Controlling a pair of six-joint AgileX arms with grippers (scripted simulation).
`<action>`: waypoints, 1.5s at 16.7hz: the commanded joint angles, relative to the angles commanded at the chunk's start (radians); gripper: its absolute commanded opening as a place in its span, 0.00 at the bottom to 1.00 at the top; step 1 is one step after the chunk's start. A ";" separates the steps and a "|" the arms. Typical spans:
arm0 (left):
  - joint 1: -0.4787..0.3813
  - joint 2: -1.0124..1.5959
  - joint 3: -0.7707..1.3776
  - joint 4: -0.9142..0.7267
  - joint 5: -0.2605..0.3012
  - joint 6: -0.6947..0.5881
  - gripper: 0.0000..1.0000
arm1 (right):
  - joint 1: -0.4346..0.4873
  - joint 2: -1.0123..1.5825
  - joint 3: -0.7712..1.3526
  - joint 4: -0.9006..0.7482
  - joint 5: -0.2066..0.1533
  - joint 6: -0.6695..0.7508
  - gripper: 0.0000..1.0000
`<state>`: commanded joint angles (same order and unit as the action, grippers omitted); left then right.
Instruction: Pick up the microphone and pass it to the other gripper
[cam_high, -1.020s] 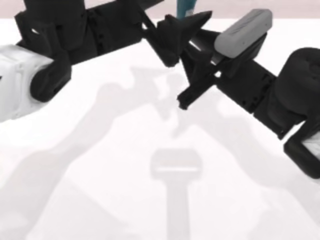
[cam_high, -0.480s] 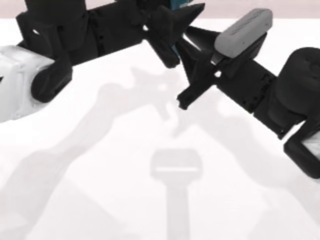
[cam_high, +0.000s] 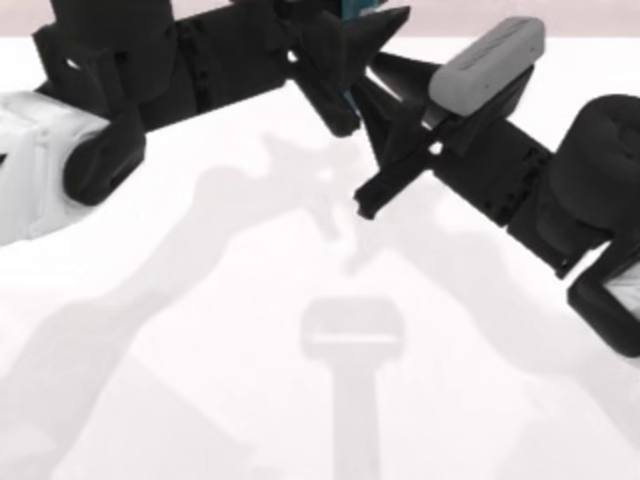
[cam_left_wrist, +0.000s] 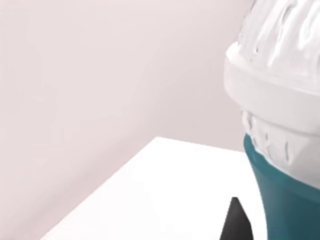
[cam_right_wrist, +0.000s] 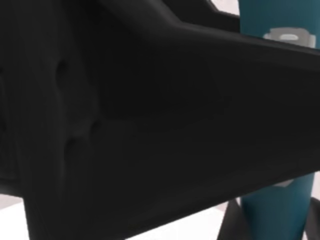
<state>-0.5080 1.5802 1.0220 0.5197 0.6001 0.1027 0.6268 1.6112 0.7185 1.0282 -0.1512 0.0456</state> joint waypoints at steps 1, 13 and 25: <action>0.000 0.000 0.000 0.000 0.000 0.000 0.00 | 0.000 0.000 0.000 0.000 0.000 0.000 0.15; 0.000 0.000 0.000 0.000 0.000 0.000 0.00 | 0.000 0.000 0.000 0.000 0.000 0.000 1.00; 0.046 -0.027 -0.017 -0.004 0.040 0.005 0.00 | -0.016 -0.068 -0.077 0.004 -0.008 -0.001 1.00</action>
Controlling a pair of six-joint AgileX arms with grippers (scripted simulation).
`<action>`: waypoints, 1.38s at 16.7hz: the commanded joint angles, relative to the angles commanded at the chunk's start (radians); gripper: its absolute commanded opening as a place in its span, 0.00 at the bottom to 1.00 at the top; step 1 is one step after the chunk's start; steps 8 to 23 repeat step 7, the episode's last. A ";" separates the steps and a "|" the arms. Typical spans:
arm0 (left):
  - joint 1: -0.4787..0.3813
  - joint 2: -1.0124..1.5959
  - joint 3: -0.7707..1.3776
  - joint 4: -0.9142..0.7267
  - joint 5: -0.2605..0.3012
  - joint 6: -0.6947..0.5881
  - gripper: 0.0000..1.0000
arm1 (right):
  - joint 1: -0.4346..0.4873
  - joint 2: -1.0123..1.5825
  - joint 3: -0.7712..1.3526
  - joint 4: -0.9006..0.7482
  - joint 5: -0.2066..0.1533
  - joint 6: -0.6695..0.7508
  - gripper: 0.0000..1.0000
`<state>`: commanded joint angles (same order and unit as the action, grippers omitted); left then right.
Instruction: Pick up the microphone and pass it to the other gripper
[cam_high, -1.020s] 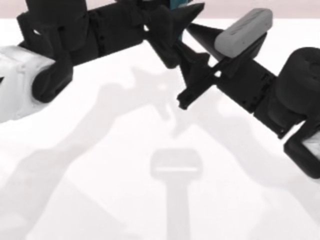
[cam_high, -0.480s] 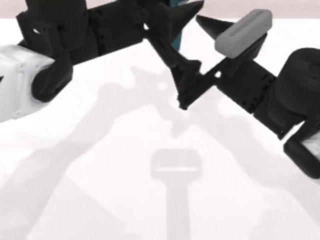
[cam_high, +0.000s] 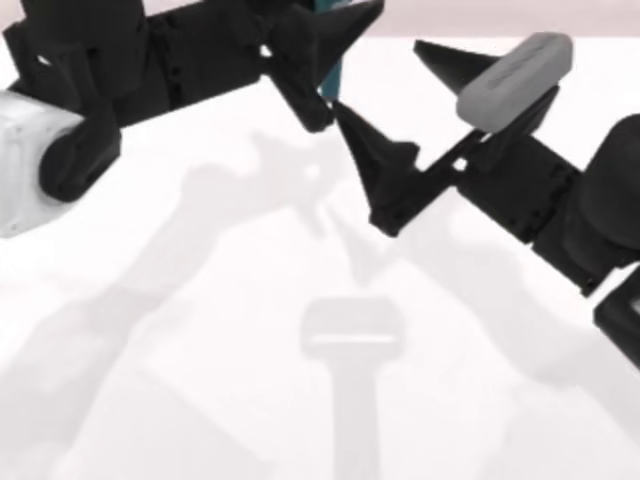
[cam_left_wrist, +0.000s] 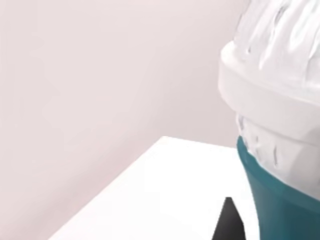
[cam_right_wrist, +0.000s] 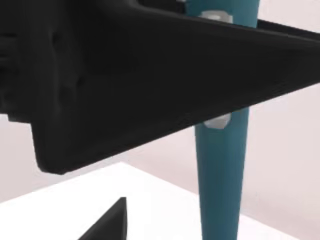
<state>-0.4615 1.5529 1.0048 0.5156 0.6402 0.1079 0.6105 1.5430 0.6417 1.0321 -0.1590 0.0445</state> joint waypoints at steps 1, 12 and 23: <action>0.024 -0.011 -0.011 -0.002 0.020 0.000 0.00 | -0.006 -0.036 -0.041 0.002 -0.006 0.001 1.00; 0.115 -0.053 -0.051 -0.008 0.096 0.004 0.00 | -0.021 -0.176 -0.193 0.015 -0.037 0.004 1.00; 0.115 -0.053 -0.051 -0.008 0.096 0.004 0.00 | -0.021 -0.176 -0.193 0.015 -0.037 0.004 1.00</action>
